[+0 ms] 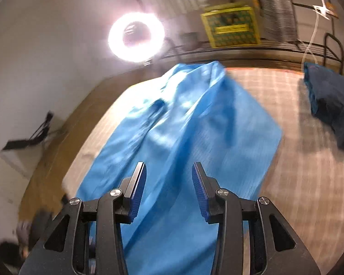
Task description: Fold large clothes
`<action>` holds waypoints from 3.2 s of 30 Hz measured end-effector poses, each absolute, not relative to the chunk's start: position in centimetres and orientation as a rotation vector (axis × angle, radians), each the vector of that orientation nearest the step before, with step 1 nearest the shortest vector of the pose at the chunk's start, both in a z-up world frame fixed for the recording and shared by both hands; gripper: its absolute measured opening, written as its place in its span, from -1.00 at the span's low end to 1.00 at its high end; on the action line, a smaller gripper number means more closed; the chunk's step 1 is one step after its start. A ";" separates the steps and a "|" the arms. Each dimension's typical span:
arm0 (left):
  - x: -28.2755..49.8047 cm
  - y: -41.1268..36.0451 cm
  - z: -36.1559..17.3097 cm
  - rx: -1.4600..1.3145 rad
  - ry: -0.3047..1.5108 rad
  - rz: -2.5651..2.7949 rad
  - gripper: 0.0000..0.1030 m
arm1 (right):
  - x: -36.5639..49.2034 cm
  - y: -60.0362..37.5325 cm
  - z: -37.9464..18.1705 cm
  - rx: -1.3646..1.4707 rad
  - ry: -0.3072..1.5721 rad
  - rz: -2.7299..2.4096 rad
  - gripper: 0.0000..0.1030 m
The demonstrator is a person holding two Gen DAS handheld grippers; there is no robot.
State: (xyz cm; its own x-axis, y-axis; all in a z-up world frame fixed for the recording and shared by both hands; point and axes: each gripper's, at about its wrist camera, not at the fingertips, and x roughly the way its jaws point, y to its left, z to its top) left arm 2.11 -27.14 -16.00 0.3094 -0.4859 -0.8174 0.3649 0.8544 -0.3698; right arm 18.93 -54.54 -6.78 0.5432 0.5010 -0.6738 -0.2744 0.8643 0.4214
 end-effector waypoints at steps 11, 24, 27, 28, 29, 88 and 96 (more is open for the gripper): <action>4.3 -26.4 -17.8 -0.070 1.134 -0.484 0.01 | 33.7 -53.3 -10.1 0.424 0.974 0.333 -0.22; 6.1 -25.7 -18.7 -0.202 1.187 -0.595 -0.85 | 46.1 -56.1 -16.7 0.774 0.989 0.303 -0.22; 6.6 -25.5 -19.0 -0.248 1.204 -0.626 -0.85 | 48.6 -56.0 -17.8 0.808 1.012 0.327 -0.22; 6.8 -25.4 -19.1 -0.257 1.209 -0.632 -0.85 | 49.2 -55.8 -17.9 0.793 1.020 0.316 -0.22; 6.7 -25.4 -19.3 -0.264 1.211 -0.633 -0.85 | 49.8 -55.7 -18.1 0.787 1.027 0.312 -0.22; 3.8 -20.8 -16.5 -0.365 1.164 -0.534 -0.09 | 6.7 -58.3 -7.1 0.369 1.019 0.364 -0.01; 4.0 -23.6 -17.1 -0.215 1.152 -0.466 -0.09 | 8.9 -54.6 -15.0 0.354 1.185 0.379 -0.01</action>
State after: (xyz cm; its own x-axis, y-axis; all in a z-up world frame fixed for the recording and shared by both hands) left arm 3.98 -23.58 -17.15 0.3246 -0.4599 -0.8265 0.2436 0.8850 -0.3968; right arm 8.87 -54.62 -14.97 0.3281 0.4635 -0.8231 -0.0998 0.8835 0.4577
